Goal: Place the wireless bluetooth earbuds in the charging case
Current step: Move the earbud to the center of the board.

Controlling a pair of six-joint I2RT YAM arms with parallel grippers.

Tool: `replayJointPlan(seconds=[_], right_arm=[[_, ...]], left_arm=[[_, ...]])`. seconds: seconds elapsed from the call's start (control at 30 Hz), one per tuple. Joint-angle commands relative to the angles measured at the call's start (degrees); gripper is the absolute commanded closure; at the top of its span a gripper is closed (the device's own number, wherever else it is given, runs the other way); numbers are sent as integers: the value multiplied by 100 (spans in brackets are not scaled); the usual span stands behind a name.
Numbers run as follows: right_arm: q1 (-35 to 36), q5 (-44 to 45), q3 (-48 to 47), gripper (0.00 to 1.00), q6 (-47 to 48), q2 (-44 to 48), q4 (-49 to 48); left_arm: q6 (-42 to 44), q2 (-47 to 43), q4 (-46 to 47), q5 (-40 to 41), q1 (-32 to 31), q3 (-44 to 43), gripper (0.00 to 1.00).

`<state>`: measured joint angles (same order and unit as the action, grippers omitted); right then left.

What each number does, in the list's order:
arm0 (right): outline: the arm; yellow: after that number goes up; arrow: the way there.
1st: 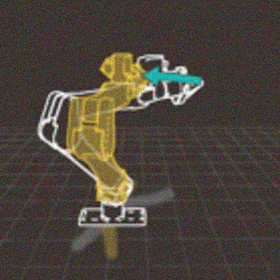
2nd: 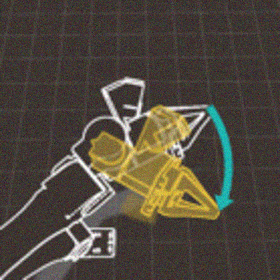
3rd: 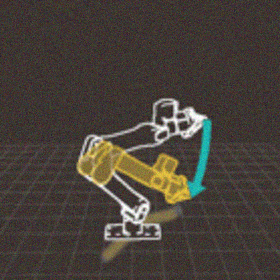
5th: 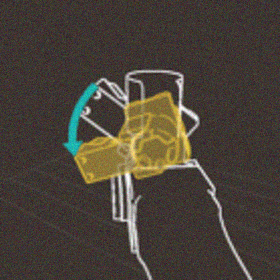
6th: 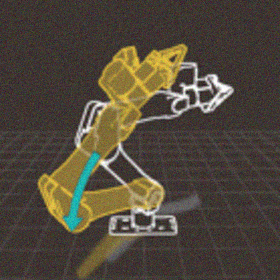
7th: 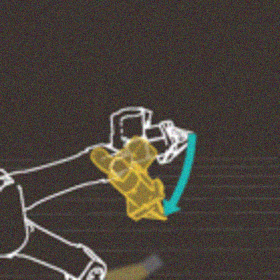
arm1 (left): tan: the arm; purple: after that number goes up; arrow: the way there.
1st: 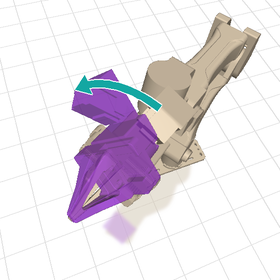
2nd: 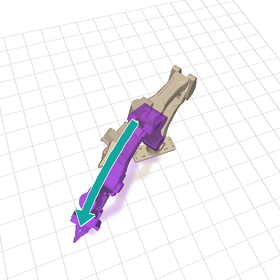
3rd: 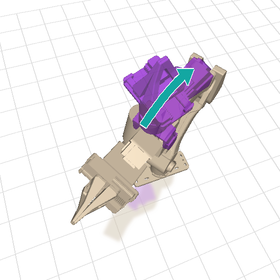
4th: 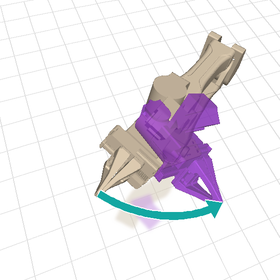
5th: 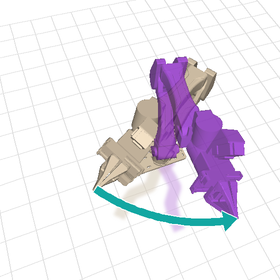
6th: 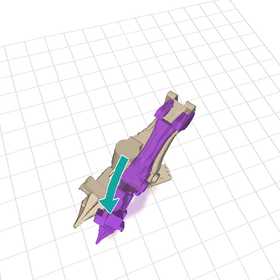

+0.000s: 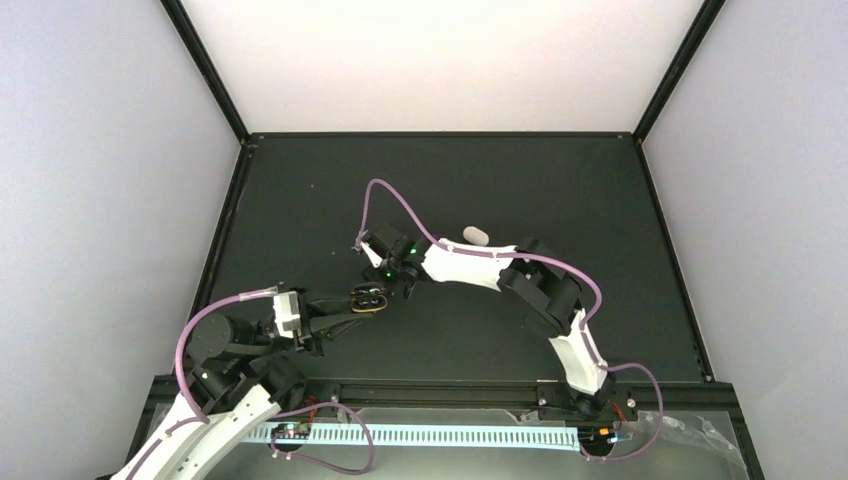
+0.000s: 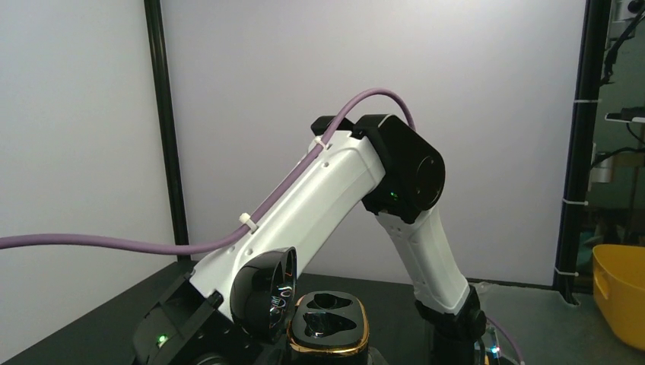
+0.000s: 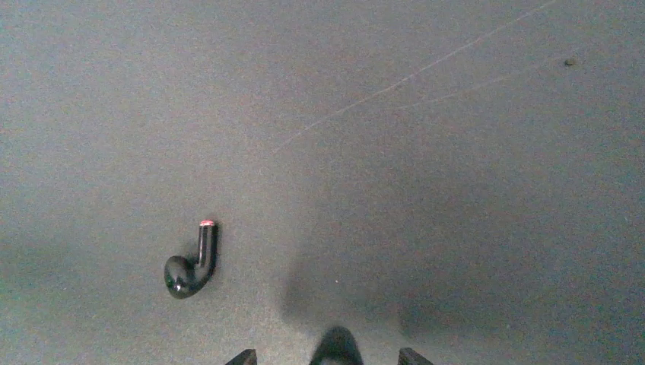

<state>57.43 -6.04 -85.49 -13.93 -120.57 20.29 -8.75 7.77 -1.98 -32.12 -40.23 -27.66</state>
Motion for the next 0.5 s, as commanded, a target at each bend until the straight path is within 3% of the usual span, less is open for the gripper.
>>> replayJointPlan(seconds=[0.0, 0.47], right_arm=[[106, 503, -318, 52, 177, -188, 356], [286, 1392, -121, 71, 136, -271, 542]], left_arm=[[108, -104, -137, 22, -27, -222, 98], [121, -203, -213, 56, -23, -205, 98]])
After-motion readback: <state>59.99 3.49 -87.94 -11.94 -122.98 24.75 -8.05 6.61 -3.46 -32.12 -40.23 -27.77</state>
